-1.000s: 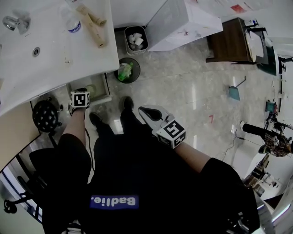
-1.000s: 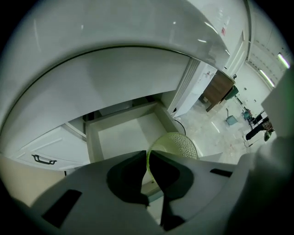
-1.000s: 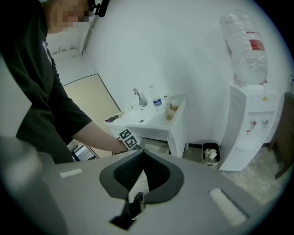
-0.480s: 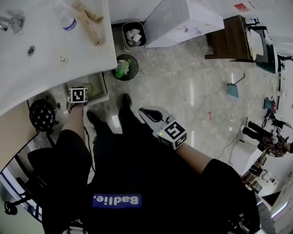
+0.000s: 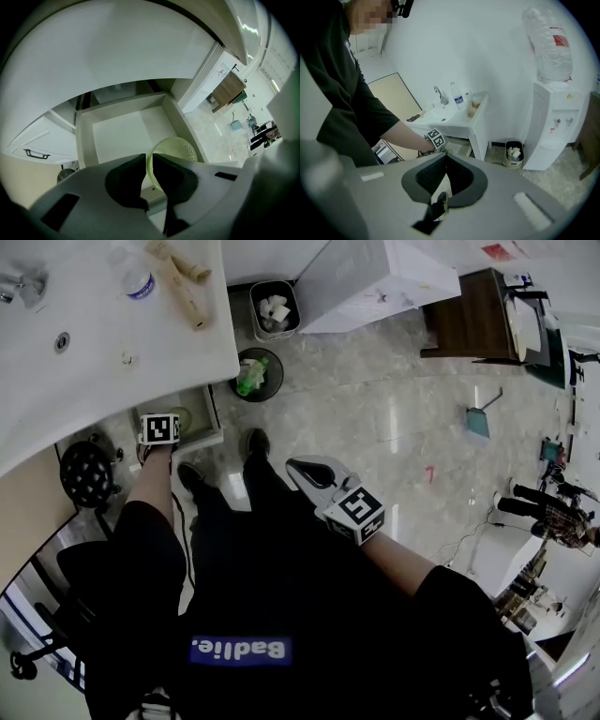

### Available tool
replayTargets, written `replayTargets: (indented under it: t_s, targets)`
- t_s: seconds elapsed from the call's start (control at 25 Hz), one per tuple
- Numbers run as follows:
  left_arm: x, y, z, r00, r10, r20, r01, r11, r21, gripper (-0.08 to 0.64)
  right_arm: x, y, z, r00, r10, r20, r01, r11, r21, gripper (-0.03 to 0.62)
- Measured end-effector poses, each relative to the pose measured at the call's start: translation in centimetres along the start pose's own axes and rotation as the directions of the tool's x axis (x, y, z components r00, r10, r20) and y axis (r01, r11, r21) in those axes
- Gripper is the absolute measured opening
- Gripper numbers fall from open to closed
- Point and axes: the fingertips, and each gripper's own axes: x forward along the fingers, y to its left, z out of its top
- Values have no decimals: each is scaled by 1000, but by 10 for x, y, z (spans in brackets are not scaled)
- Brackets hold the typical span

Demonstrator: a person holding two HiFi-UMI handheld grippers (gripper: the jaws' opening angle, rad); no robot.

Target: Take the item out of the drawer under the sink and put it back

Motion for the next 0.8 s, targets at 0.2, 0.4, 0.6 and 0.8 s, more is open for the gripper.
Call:
replayTargets:
  t_s: [0.2, 0.4, 0.6, 0.8]
  targets:
    - [-9, -6, -4, 999, -36, -22, 36, 999, -14, 85, 2, 5, 5, 1000, 18, 10, -18, 1000, 3, 3]
    - [-27, -7, 4, 998, -54, 17, 53, 998, 17, 98, 6, 13, 15, 999, 39, 31, -39, 999, -5, 2]
    - [-55, -12, 5, 996, -70, 64, 70, 998, 10, 98, 10, 21, 29, 997, 49, 64, -48, 999, -19, 2]
    - [-86, -21, -7, 990, -91, 109, 87, 995, 42, 98, 17, 37, 40, 993, 74, 98, -71, 997, -33, 2]
